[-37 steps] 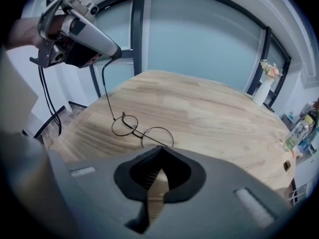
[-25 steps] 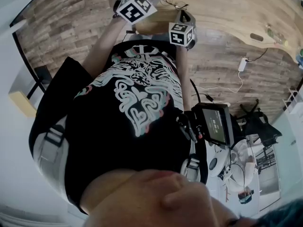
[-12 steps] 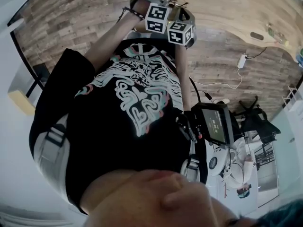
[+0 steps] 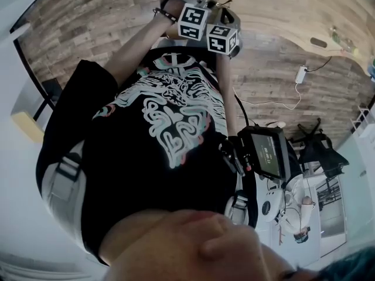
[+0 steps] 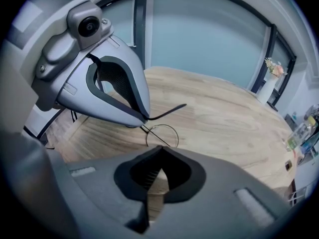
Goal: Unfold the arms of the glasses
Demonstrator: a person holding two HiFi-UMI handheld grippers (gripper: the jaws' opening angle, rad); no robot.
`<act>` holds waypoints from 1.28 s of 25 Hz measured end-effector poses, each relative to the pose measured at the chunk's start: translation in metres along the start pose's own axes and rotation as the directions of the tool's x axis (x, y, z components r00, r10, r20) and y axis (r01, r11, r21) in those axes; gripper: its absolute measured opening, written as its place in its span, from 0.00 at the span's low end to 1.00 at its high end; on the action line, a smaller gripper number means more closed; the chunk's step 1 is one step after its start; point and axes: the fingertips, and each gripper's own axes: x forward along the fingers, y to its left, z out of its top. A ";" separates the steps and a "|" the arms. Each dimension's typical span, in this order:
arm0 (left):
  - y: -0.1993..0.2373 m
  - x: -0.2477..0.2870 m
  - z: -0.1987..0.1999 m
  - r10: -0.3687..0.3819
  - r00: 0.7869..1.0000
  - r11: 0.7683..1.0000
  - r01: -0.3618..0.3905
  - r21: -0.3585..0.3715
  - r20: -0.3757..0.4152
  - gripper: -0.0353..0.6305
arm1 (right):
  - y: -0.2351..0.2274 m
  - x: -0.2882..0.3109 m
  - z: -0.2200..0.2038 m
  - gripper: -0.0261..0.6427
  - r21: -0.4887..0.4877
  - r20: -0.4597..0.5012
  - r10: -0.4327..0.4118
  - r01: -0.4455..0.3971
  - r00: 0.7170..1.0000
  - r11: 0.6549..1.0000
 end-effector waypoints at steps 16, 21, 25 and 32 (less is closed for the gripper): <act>0.043 -0.056 -0.029 0.233 0.953 0.751 -0.052 -0.658 0.191 0.04 | -0.004 0.003 0.001 0.04 0.000 0.017 0.003 -0.003 1.000 1.000; 0.066 -0.065 -0.043 0.331 0.919 0.501 0.022 -0.865 0.216 0.05 | -0.001 0.002 0.003 0.04 -0.030 0.018 0.009 -0.009 1.000 1.000; 0.071 -0.063 -0.038 0.329 0.921 0.533 0.000 -0.846 0.208 0.06 | 0.004 -0.003 0.010 0.04 -0.057 0.065 0.036 -0.032 0.997 0.998; 0.066 -0.059 -0.036 0.276 0.935 0.633 -0.003 -0.774 0.222 0.04 | 0.019 -0.015 0.033 0.04 -0.209 0.144 0.073 -0.042 0.987 0.977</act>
